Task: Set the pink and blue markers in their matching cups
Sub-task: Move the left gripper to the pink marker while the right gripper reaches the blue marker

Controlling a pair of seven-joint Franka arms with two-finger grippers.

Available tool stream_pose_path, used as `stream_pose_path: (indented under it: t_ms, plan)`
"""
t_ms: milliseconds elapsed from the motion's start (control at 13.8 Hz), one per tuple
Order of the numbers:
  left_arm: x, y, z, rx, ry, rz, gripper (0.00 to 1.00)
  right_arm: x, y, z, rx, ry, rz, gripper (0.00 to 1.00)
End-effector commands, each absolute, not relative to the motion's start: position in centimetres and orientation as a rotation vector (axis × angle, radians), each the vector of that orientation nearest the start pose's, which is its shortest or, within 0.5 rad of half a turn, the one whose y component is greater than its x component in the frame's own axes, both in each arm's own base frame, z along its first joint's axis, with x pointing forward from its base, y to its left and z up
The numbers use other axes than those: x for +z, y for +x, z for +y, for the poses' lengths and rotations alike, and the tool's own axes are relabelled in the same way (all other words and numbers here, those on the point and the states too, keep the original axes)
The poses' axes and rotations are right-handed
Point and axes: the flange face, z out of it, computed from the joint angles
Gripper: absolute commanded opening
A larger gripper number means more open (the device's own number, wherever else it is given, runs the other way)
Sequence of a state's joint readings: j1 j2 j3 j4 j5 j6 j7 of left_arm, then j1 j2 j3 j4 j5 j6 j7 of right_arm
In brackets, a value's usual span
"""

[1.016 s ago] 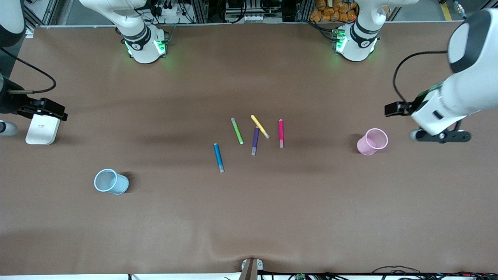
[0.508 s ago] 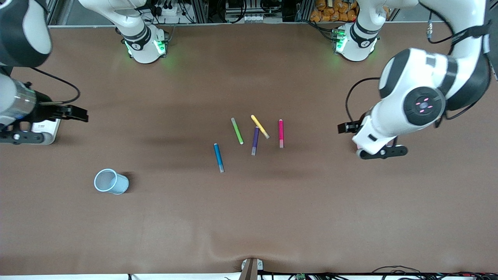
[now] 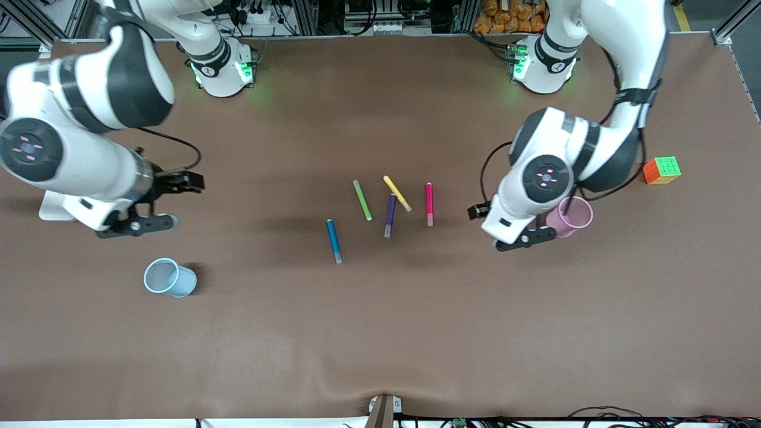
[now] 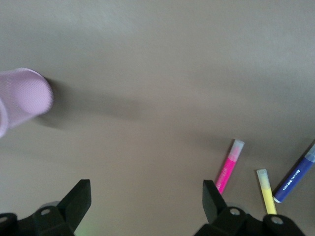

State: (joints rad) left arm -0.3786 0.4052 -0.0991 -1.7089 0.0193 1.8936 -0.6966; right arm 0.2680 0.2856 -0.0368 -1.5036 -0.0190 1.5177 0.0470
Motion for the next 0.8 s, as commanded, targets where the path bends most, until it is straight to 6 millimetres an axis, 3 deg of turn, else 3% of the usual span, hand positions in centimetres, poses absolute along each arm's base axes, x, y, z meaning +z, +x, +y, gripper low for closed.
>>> stream_pose_path:
  t_ms: [0, 363, 580, 725]
  plan:
    - [32.0, 55.6, -30.1, 0.3, -3.011, -0.317, 1.0, 46.2, 60.9, 17.0, 0.411, -3.132, -0.33, 1.0]
    - [25.3, 54.5, -34.8, 0.299, -3.082, -0.222, 1.0, 41.4, 62.4, 19.8, 0.39, -3.023, -0.297, 1.0]
    - [22.1, 54.2, -36.0, 0.29, -3.112, -0.196, 0.85, 38.7, 62.6, 23.2, 0.343, -3.027, -0.343, 1.0]
    - [21.1, 54.1, -36.6, 0.277, -3.13, -0.189, 0.83, 36.6, 62.7, 25.1, 0.304, -3.029, -0.375, 1.0]
